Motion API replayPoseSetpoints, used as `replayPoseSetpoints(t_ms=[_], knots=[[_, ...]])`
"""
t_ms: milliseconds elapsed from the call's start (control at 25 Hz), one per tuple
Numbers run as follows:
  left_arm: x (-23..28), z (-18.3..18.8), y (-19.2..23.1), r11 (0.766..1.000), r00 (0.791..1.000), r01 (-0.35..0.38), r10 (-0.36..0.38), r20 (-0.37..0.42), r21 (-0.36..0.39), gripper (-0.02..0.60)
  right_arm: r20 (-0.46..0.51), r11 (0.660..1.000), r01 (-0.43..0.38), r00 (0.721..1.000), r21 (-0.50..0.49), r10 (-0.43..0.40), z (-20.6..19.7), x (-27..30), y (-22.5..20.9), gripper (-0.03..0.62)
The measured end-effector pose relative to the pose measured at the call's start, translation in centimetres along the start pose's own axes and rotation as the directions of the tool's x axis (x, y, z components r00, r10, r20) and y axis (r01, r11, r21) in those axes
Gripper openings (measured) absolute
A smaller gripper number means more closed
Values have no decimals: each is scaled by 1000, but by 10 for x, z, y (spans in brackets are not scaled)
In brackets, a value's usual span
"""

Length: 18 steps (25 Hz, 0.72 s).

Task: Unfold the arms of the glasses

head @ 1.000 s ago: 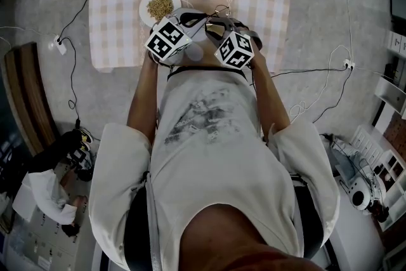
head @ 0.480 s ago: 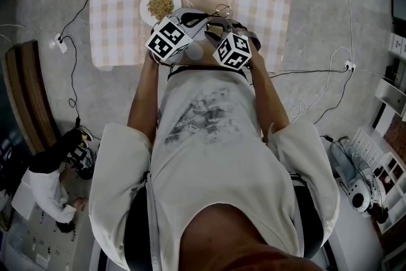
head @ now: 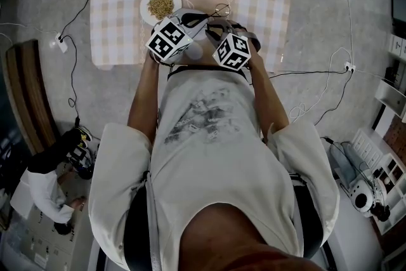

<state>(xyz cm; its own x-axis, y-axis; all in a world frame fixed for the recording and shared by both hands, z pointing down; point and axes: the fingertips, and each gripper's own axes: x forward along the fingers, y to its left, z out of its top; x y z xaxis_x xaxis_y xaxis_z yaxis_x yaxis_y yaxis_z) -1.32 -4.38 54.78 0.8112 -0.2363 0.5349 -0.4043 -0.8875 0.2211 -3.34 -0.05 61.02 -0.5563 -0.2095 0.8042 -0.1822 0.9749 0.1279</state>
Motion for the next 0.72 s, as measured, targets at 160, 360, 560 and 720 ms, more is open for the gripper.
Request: replayPoseSetpoints(t_ms=[160, 360, 560, 720], knots=[[-1, -2, -1, 1000, 1000, 1, -1, -3, -3, 11, 5, 1000, 8, 1000, 1, -8, 1, -5, 0, 66], [-1, -1, 1, 1000, 1000, -3, 3, -2, -2, 11, 11, 999, 36, 999, 15, -36, 3, -12, -4, 52], [-3, -5, 0, 1000, 1000, -4, 4, -5, -6, 11, 26, 997, 69, 997, 33, -70, 8, -19, -9, 44], [-3, -7, -2, 1000, 1000, -3, 3, -4, -7, 11, 48, 993, 104, 993, 59, -107, 12, -30, -16, 38]])
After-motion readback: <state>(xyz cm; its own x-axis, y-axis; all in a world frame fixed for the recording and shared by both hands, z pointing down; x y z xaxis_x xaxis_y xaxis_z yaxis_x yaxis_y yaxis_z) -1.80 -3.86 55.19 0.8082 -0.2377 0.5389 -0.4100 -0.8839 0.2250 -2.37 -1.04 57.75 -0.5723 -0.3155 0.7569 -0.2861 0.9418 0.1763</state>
